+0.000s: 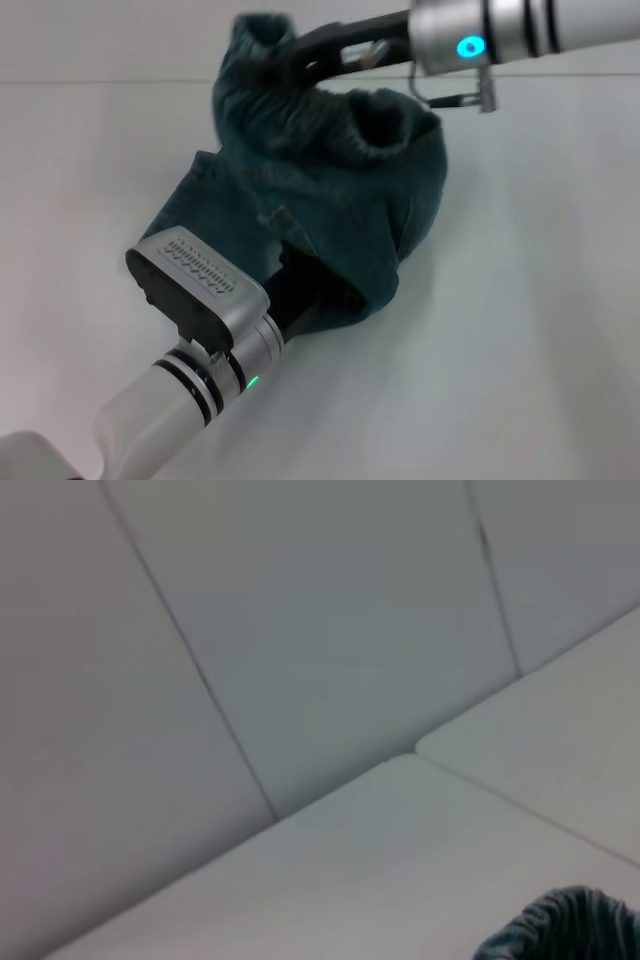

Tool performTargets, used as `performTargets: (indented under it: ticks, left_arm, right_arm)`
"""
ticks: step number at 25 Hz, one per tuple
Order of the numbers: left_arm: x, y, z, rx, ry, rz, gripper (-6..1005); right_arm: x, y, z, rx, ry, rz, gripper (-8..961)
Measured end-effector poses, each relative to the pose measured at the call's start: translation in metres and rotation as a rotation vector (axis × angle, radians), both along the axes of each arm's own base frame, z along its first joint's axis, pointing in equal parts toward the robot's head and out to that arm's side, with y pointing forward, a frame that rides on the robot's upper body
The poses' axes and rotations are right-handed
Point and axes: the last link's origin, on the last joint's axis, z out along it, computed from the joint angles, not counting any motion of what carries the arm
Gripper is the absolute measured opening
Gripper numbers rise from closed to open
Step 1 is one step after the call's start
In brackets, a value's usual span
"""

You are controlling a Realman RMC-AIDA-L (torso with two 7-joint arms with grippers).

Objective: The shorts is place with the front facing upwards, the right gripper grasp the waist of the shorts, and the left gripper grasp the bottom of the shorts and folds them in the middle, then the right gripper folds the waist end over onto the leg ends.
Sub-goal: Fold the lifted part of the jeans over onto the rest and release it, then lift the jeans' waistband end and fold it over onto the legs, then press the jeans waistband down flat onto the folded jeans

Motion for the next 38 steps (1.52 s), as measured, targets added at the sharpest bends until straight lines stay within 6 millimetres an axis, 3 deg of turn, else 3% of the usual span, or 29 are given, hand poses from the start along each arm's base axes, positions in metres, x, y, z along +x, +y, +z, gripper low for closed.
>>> performTargets:
  ticks: [5,12,19,26,29,33,38]
  left_arm:
    - [0.001,-0.002,-0.001,-0.007,0.004,-0.015,2]
    - [-0.013,-0.007,0.007,0.018,0.006,-0.006,1]
    - [-0.037,-0.022,0.026,0.067,-0.045,-0.014,2]
    - [-0.067,-0.045,0.065,0.028,-0.196,-0.043,2]
    - [-0.073,-0.059,0.078,-0.036,-0.224,-0.097,1]
    - [-0.074,-0.073,0.096,-0.069,-0.274,-0.177,1]
    - [-0.056,-0.067,0.101,-0.152,-0.327,-0.279,1]
  right_arm:
    - [0.001,-0.004,-0.01,-0.018,-0.042,0.004,203]
    - [0.023,-0.015,0.021,0.006,0.086,-0.035,376]
    - [0.066,-0.03,0.053,0.098,0.199,-0.095,595]
    - [0.11,-0.042,0.077,0.188,0.28,-0.185,885]
    - [0.129,-0.05,0.085,0.224,0.298,-0.212,914]
    - [0.138,-0.054,0.085,0.241,0.295,-0.22,914]
    - [0.148,-0.059,0.086,0.251,0.292,-0.241,913]
